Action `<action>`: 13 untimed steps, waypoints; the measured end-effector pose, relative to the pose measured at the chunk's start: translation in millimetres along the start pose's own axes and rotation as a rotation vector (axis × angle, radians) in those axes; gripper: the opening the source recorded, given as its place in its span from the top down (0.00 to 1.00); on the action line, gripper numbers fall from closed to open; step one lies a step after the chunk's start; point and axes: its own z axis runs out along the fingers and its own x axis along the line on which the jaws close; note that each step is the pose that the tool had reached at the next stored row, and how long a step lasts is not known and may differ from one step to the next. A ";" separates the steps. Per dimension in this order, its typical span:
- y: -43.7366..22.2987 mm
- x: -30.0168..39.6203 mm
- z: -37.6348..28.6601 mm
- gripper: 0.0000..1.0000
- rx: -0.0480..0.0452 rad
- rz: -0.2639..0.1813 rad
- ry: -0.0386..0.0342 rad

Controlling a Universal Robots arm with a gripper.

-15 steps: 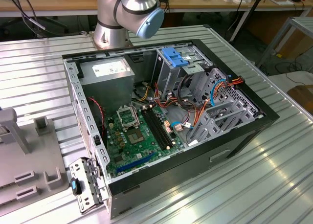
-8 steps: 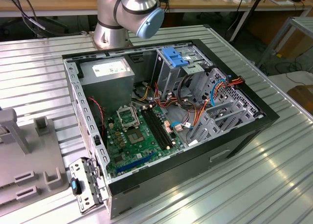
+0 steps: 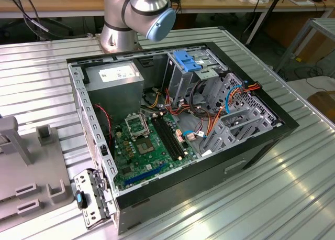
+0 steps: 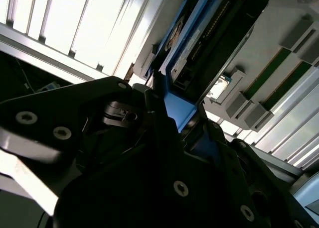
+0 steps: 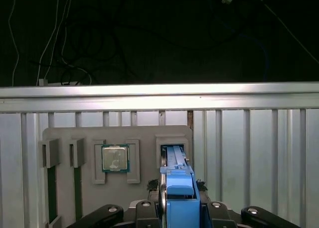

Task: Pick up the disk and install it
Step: 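Pick up the disk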

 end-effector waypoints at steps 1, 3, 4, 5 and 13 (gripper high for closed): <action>0.0 0.0 0.0 0.63 0.0000 0.000 0.0000; 0.0 0.0 0.0 0.63 0.0000 0.000 0.0000; 0.0 0.0 -0.2 0.63 0.0004 0.000 -0.0002; 0.0 0.0 -0.7 0.63 0.0006 0.000 -0.0002; -0.4 0.1 -13.7 0.63 0.0000 0.000 0.0000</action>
